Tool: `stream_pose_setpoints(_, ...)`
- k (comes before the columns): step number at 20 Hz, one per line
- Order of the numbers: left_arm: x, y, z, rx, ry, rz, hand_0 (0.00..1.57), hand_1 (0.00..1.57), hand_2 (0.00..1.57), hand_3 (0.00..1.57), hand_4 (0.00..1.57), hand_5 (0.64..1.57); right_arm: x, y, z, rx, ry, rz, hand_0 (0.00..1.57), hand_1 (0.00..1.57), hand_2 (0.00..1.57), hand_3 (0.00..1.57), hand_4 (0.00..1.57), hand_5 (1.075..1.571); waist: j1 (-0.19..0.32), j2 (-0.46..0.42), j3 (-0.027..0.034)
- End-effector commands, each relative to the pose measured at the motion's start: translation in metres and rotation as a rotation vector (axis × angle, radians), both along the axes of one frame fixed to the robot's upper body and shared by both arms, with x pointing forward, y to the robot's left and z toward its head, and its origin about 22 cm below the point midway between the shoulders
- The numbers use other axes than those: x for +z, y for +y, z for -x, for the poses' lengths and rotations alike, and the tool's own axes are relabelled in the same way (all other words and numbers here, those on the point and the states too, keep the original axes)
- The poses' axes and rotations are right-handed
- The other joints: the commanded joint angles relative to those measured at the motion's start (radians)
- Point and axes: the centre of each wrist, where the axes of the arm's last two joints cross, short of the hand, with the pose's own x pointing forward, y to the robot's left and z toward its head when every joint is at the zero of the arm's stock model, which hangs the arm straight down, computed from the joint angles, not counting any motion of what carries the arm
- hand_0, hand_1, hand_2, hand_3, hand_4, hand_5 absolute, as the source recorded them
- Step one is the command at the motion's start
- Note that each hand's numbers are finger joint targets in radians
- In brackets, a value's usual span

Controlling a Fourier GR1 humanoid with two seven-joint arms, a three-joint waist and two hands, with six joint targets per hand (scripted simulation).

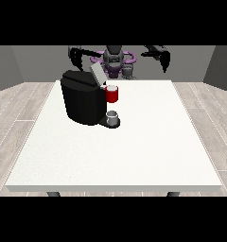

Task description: Insert the coffee pod into the coffee machine and close the lid

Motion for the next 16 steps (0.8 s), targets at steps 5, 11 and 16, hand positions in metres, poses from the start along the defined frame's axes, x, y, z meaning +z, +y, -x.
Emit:
stream_pose_setpoints(5,0.023,0.002,0.006,0.043,-0.037,-0.014,0.00,0.00,0.00,0.00,0.00,1.571,0.006,0.008,-0.025,0.036,-0.034,0.004,0.00,0.00,0.00,0.00,0.00,1.571,-0.032,0.096,-0.0001)
stream_pose_setpoints(11,0.008,0.035,0.025,0.086,-0.062,-0.028,0.00,0.00,0.00,0.00,0.00,1.571,0.028,0.038,-0.033,0.107,-0.024,0.052,0.00,0.00,0.00,0.00,0.00,1.571,-0.066,0.079,-0.0004)
stream_pose_setpoints(16,0.008,0.025,0.032,0.102,-0.036,-0.014,0.00,0.00,0.00,0.00,0.00,1.571,0.015,0.043,-0.036,0.103,-0.008,0.073,0.00,0.00,0.00,0.00,0.00,1.571,-0.063,0.081,-0.0003)
